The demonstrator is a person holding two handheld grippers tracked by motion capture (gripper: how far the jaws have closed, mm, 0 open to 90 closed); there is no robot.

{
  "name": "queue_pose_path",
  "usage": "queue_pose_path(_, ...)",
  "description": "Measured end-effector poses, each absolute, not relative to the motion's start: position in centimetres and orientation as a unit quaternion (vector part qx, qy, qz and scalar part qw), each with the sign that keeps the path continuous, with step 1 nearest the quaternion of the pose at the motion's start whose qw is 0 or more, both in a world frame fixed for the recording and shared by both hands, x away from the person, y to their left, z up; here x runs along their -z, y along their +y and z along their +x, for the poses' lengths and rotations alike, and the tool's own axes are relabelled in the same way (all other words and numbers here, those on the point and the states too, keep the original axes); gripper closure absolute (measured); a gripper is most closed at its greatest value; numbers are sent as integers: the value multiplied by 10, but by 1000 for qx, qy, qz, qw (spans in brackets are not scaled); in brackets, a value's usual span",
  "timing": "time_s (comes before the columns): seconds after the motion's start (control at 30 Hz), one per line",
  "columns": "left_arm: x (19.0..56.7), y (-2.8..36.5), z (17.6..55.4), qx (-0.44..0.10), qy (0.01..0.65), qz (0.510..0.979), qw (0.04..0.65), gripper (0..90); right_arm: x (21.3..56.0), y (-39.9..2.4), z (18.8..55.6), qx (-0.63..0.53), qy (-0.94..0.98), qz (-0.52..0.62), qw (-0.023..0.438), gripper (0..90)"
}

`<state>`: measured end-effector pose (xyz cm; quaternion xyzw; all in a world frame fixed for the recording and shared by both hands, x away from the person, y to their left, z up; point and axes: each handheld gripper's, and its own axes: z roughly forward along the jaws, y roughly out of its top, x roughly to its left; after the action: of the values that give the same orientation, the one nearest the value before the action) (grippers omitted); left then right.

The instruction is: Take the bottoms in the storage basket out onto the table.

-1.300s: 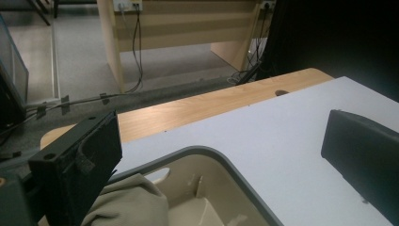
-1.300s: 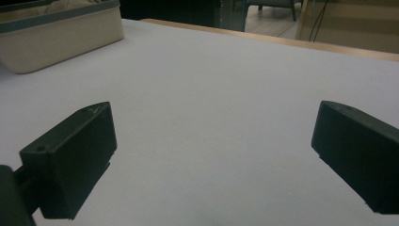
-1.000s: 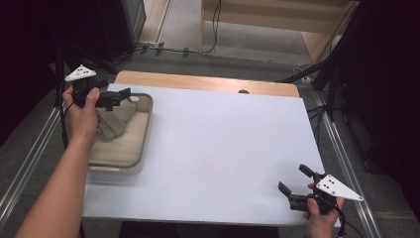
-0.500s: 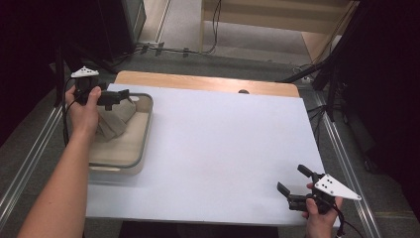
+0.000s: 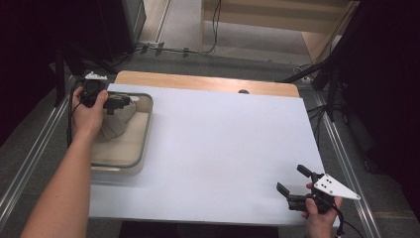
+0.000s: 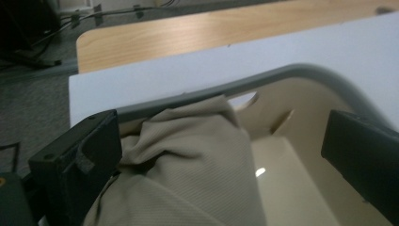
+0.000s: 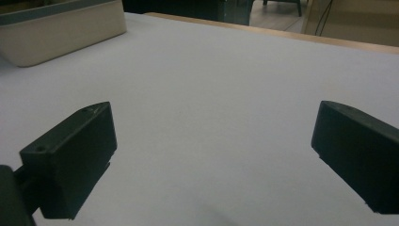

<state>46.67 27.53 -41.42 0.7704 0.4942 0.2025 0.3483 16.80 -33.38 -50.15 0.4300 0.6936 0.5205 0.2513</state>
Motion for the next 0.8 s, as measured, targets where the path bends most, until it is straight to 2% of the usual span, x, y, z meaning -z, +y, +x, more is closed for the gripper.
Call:
queue_pose_path(0.23, 430, 279, 469, -188, 505, 786, 303, 0, 502, -333, 168, -519, 695, 429, 251, 0)
queue_pose_path(0.57, 443, 268, 471, -196, 507, 805, 238, 9, 502, -332, 168, -519, 696, 429, 250, 0)
queue_pose_path(0.6, 444, 268, 472, -201, 509, 805, 229, 80, 503, -332, 168, -520, 695, 429, 249, 0)
queue_pose_path(0.8, 451, 266, 474, -197, 509, 809, 216, 88, 503, -332, 169, -519, 697, 430, 247, 0)
